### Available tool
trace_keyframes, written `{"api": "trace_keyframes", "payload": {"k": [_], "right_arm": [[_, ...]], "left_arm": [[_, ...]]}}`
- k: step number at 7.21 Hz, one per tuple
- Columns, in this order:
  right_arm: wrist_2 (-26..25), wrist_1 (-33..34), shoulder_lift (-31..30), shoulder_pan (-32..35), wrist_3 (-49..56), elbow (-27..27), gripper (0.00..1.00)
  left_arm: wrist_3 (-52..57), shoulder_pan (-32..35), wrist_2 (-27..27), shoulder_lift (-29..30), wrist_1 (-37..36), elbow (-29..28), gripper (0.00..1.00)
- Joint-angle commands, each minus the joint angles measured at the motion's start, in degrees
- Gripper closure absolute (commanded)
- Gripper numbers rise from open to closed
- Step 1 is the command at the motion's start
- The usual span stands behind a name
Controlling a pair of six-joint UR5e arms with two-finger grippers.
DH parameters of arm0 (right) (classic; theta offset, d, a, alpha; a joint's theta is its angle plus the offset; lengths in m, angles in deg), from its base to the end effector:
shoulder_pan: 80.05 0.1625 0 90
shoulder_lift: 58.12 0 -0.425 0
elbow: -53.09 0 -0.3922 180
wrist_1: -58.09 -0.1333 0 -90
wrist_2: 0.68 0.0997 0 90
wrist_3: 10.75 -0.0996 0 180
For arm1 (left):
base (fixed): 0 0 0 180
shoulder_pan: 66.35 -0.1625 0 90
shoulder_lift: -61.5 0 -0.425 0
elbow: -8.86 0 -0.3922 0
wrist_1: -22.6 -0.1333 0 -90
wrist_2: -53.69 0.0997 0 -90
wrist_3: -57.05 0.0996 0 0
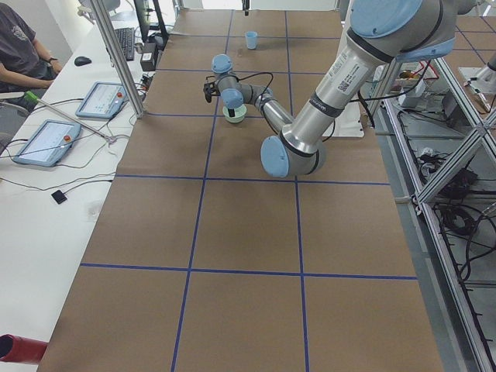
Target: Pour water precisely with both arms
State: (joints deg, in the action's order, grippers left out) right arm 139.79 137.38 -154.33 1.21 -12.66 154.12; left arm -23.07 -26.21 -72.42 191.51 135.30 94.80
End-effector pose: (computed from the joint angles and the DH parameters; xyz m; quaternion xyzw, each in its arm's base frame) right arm -0.0138 -0.4611 0.5864 0.0825 -0.4319 -0.1109 0.8912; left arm 0.4957 -0.5156 0.2145 -0.0480 0.5362 -0.0698 0.8398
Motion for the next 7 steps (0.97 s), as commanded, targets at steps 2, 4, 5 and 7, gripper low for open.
{"api": "trace_keyframes", "payload": {"k": [2, 4, 5, 7], "right_arm": [[-1.6, -32.0, -5.9, -4.2, -3.5, -6.6, 0.0], [-7.4, -62.9, -6.2, -7.5, -8.7, -20.2, 0.0], [-11.9, -73.3, -6.2, -10.8, -15.4, -23.3, 0.0], [-13.7, -81.9, -6.1, -12.4, -20.3, -25.6, 0.01]], "left_arm": [[0.4, 2.5, -0.1, -11.8, -0.2, 12.0, 0.0], [0.4, 3.0, 0.0, -13.7, -0.2, 13.6, 0.0], [0.4, 3.0, 0.0, -13.8, -0.2, 13.6, 0.0], [0.5, 3.1, 0.1, -13.8, -0.2, 13.6, 0.0]]}}
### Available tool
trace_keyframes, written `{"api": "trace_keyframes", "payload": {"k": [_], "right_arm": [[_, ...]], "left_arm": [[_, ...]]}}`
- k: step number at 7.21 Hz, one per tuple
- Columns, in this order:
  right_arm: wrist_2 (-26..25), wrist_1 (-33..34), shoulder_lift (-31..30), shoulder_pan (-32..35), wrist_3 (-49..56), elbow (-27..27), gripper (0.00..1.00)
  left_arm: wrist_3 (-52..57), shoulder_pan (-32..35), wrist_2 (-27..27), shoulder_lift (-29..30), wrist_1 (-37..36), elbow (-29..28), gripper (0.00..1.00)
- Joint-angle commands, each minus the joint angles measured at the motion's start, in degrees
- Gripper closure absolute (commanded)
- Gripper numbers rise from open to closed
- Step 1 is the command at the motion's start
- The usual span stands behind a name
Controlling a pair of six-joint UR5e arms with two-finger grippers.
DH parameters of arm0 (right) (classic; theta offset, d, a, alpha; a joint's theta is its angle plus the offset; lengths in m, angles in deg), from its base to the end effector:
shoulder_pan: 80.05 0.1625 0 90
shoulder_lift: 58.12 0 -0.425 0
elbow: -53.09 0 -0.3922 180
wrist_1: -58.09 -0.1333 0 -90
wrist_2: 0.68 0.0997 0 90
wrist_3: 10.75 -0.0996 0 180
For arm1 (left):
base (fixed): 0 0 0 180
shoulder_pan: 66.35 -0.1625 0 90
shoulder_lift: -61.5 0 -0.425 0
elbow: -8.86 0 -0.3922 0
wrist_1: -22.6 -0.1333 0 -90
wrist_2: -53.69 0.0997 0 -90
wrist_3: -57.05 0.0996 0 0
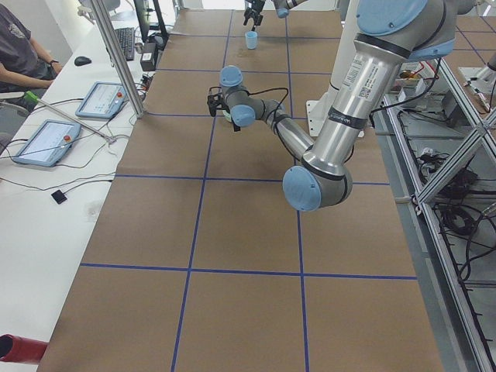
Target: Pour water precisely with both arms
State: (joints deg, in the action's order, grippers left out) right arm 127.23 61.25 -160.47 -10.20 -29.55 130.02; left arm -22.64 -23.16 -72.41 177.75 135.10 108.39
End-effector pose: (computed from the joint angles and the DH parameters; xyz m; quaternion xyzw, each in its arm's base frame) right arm -0.0632 -0.3816 0.6961 0.3623 -0.4243 -0.1755 0.8111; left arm 0.4061 -0.4836 0.2719 -0.0333 0.5352 -0.0903 0.8392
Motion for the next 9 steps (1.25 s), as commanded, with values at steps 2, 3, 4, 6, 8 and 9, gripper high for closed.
{"api": "trace_keyframes", "payload": {"k": [2, 3, 4, 6, 8, 9], "right_arm": [[-1.2, -8.0, 0.3, -1.0, -5.4, -1.7, 0.01], [-1.3, -9.2, 0.4, -1.1, -5.3, -1.7, 0.01], [-1.3, -10.3, 0.5, -1.4, -5.4, -1.7, 0.01], [-1.3, -11.3, 0.5, -2.5, -7.2, -1.7, 0.01], [-1.7, -11.2, 0.6, -3.9, -7.2, -1.9, 0.01], [-1.9, -10.8, 0.7, -4.5, -7.2, -1.9, 0.01]], "left_arm": [[0.1, 0.1, 0.1, -0.1, 0.0, 0.0, 0.0], [0.1, 0.1, 0.1, -0.1, 0.0, 0.0, 0.0], [0.1, 0.1, 0.1, -0.1, 0.0, 0.0, 0.0], [0.1, 0.1, 0.2, -0.1, 0.0, 0.0, 0.0], [0.1, 0.1, 0.2, -0.1, 0.0, 0.0, 0.0], [0.1, 0.1, 0.2, -0.1, 0.0, 0.0, 0.0]]}}
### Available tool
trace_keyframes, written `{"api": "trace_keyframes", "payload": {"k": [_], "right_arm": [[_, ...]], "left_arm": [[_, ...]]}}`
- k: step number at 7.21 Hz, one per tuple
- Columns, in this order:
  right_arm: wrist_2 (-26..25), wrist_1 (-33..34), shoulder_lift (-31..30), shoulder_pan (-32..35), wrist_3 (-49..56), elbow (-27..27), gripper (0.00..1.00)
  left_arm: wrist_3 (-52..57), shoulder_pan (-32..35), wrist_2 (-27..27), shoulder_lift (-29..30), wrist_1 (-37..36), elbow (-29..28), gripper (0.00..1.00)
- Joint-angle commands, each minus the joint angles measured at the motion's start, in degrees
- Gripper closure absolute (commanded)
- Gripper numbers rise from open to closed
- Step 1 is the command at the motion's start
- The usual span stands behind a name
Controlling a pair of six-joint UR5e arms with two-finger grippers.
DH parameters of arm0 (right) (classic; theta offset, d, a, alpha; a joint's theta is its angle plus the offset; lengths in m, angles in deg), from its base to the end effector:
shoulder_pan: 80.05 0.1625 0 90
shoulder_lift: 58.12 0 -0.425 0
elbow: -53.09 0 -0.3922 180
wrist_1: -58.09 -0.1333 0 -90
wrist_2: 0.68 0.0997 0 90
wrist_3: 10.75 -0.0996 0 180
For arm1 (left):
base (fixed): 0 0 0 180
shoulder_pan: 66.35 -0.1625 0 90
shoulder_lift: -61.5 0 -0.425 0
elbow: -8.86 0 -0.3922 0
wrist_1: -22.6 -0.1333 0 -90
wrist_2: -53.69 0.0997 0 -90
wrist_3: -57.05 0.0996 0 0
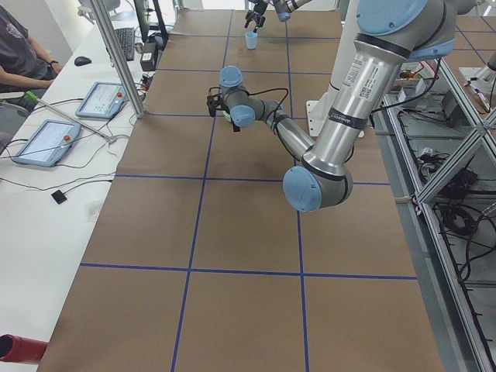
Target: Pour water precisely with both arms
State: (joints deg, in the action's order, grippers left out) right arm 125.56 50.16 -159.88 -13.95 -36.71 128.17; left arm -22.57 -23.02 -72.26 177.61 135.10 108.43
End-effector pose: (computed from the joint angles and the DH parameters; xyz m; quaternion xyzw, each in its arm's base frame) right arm -0.0826 -0.3702 0.6861 0.3955 -0.4626 -0.1672 0.7757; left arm 0.4045 -0.4845 0.2732 -0.0317 0.5344 -0.0919 0.8396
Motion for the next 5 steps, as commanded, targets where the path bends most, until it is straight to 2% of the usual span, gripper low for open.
{"api": "trace_keyframes", "payload": {"k": [1, 2, 5], "right_arm": [[-1.8, 0.5, 0.1, -1.2, -0.1, 0.0, 0.01], [-3.2, 0.6, 0.1, -2.3, -0.1, 0.0, 0.01], [-3.3, 0.7, 0.1, -3.5, -0.1, -0.1, 0.01]], "left_arm": [[0.0, 0.0, 0.0, 0.0, 0.0, 0.0, 0.0], [-0.1, 0.0, -0.1, 0.0, 0.0, 0.1, 0.0], [-0.1, 0.3, -0.1, 0.0, 0.0, 0.1, 0.0]]}}
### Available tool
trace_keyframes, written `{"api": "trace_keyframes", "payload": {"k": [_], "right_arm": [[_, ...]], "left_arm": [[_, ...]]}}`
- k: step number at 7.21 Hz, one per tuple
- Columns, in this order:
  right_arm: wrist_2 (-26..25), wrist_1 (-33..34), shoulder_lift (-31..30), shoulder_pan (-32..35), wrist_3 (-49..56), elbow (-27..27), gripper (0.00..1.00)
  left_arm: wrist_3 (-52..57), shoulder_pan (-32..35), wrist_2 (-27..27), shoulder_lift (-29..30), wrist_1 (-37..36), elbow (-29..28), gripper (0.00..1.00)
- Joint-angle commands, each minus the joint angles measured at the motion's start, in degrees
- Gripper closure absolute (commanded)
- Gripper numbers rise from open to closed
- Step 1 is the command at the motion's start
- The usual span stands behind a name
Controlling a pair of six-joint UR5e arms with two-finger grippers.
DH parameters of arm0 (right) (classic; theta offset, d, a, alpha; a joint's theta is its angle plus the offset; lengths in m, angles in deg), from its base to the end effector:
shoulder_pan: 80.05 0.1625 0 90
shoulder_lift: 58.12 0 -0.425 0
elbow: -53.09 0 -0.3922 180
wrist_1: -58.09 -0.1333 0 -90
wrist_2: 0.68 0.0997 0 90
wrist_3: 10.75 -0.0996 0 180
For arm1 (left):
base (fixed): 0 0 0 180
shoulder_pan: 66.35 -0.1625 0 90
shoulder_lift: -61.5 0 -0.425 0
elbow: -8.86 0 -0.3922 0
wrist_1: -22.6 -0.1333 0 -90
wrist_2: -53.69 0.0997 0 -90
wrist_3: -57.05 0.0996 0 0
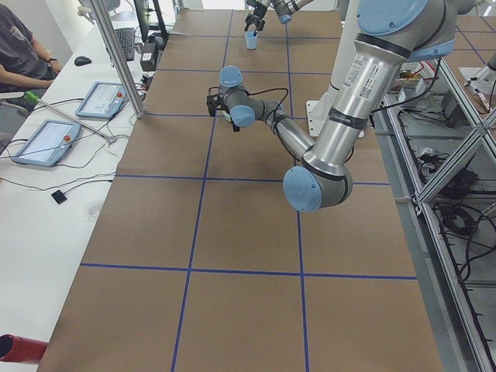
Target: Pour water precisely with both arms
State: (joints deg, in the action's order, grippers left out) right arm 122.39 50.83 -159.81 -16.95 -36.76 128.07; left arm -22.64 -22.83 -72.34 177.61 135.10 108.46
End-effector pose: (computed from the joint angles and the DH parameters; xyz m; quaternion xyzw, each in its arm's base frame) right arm -0.0998 -0.3712 0.6888 0.3921 -0.4546 -0.1704 0.7813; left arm 0.4028 -0.4856 0.2729 -0.0316 0.5348 -0.0933 0.8392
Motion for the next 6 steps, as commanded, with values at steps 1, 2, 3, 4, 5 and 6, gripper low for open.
{"api": "trace_keyframes", "payload": {"k": [1, 2, 3, 4, 5, 6], "right_arm": [[-0.1, -0.2, 0.0, -0.6, 0.0, -0.5, 0.01], [-0.1, -0.2, 0.0, -0.7, 0.0, -0.9, 0.01], [-0.1, 0.0, 0.0, -0.7, 0.0, -1.0, 0.01], [-0.1, 0.1, 0.0, -0.8, 0.0, -1.2, 0.01], [-0.1, 0.1, 0.0, -1.0, 0.0, -1.2, 0.01], [-0.1, 0.1, 0.0, -1.4, 0.0, -1.4, 0.02]], "left_arm": [[0.1, 0.1, 0.0, 0.0, 0.0, 0.1, 0.0], [0.0, 0.1, 0.0, -0.1, 0.0, 0.1, 0.0], [-0.1, 0.1, 0.0, -0.1, 0.0, 0.3, 0.0], [-0.1, 0.1, 0.0, -0.1, 0.0, 0.3, 0.0], [-0.2, 0.2, 0.0, -0.1, -0.1, 0.5, 0.0], [-0.3, 0.2, 0.0, -0.1, -0.2, 0.8, 0.0]]}}
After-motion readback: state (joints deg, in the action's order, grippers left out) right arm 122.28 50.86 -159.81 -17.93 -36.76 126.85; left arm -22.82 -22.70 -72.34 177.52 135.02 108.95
